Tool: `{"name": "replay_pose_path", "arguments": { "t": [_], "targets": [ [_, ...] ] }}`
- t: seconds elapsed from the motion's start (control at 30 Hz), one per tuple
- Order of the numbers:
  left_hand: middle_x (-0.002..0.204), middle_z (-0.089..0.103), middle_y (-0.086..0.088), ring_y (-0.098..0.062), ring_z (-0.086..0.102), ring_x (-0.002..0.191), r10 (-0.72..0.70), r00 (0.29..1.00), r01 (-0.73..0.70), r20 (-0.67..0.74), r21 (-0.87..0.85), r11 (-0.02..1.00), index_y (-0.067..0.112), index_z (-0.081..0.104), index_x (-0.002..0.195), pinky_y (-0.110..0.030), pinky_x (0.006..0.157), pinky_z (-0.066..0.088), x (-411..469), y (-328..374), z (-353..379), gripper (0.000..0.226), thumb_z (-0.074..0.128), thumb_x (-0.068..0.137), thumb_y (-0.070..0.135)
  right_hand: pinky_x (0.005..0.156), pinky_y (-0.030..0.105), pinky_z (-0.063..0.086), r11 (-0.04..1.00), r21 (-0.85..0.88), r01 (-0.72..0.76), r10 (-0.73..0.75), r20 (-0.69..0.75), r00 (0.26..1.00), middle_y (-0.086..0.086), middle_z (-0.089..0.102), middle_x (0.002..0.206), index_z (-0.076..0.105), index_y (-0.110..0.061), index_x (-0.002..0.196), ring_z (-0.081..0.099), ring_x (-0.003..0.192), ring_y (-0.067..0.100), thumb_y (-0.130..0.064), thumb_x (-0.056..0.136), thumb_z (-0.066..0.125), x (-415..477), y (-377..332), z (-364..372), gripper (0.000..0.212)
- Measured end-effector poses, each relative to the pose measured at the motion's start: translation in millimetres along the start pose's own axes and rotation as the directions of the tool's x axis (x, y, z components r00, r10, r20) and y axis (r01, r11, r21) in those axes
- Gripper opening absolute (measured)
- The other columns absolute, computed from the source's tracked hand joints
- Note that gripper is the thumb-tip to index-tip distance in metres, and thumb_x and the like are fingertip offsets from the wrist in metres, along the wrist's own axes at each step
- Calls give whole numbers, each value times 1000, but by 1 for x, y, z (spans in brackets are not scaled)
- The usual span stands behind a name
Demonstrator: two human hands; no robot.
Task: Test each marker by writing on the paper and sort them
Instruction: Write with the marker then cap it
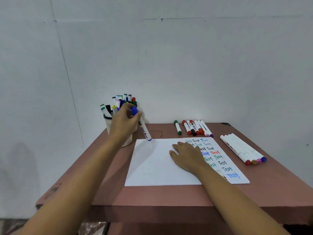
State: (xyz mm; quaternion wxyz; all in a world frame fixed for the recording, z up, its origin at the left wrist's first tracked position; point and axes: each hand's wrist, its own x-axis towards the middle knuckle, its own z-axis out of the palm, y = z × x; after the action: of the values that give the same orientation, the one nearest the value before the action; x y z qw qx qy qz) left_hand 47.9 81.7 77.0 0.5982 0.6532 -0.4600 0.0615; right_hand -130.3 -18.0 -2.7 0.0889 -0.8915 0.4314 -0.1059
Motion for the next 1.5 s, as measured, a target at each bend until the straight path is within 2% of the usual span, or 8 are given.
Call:
{"name": "replay_pose_path", "arguments": {
  "t": [0.17, 0.47, 0.63, 0.77, 0.97, 1.17, 1.33, 1.5],
  "targets": [
    [87, 59, 6, -8, 61, 71, 63, 998, -62, -19, 58, 996, 17, 53, 110, -13, 55, 47, 41, 21, -28, 22, 61, 91, 23, 117, 50, 7, 1000, 10, 9, -9, -3, 1000, -2, 27, 156, 37, -23, 146, 18, 146, 20, -42, 102, 29, -3, -2, -4, 49],
    [105, 61, -12, -22, 58, 82, 157, 988, -145, -14, 310, 940, 9, 51, 119, -28, 71, 45, 96, 19, -54, 30, 59, 92, 20, 117, 50, 7, 1000, 13, -4, 4, 16, 1000, -3, 23, 158, 37, -25, 146, 15, 146, 18, -43, 101, 28, 0, -1, -2, 49],
    [102, 62, -16, -30, 61, 80, 95, 994, -110, 55, 446, 888, 13, 41, 122, -37, 71, 51, 96, -3, -49, 35, 58, 93, 20, 117, 49, 6, 1000, 15, -5, 5, 16, 1000, -4, 23, 158, 35, -26, 147, 15, 146, 17, -43, 101, 28, 1, -2, -2, 49],
    [103, 65, -15, -29, 62, 76, 17, 993, -76, 118, 519, 851, 13, 50, 114, -31, 62, 50, 94, -18, -46, 22, 53, 95, 22, 117, 49, 6, 1000, 9, -4, 4, 11, 1000, -4, 23, 158, 35, -27, 147, 14, 147, 17, -44, 101, 28, 0, -2, -3, 49],
    [129, 57, -3, -27, 45, 121, 6, 982, -144, 186, 738, 659, 14, 69, 106, -46, 100, 29, 90, -39, -50, 47, 30, 99, 38, 117, 49, 6, 1000, 16, -4, 4, 11, 1000, -4, 23, 158, 36, -27, 146, 14, 147, 17, -43, 101, 28, 0, -1, -3, 48],
    [125, 58, -10, -29, 50, 115, 18, 992, -82, 123, 545, 834, 12, 70, 102, -47, 102, 28, 84, -30, -50, 54, 22, 102, 39, 117, 50, 6, 1000, 26, -6, 6, 9, 1000, -3, 23, 158, 37, -26, 145, 14, 147, 17, -43, 101, 29, 0, -1, -3, 48],
    [104, 65, -13, -32, 54, 99, 284, 955, -284, 81, 515, 809, 4, 68, 97, -40, 87, 37, 72, 1, -23, 50, 30, 95, 36, 117, 49, 6, 997, 81, -21, 21, -2, 1000, -4, 28, 157, 42, -26, 143, 19, 145, 16, -43, 101, 30, 0, -1, -4, 47],
    [102, 64, -12, -29, 54, 96, 315, 901, -410, 299, 349, 843, 6, 68, 101, -42, 84, 45, 23, 5, 30, 43, 36, 92, 34, 117, 47, 8, 978, 199, -65, 70, -19, 997, -6, 42, 149, 52, -27, 137, 34, 138, 17, -41, 100, 36, 4, -3, -8, 42]
  ]
}}
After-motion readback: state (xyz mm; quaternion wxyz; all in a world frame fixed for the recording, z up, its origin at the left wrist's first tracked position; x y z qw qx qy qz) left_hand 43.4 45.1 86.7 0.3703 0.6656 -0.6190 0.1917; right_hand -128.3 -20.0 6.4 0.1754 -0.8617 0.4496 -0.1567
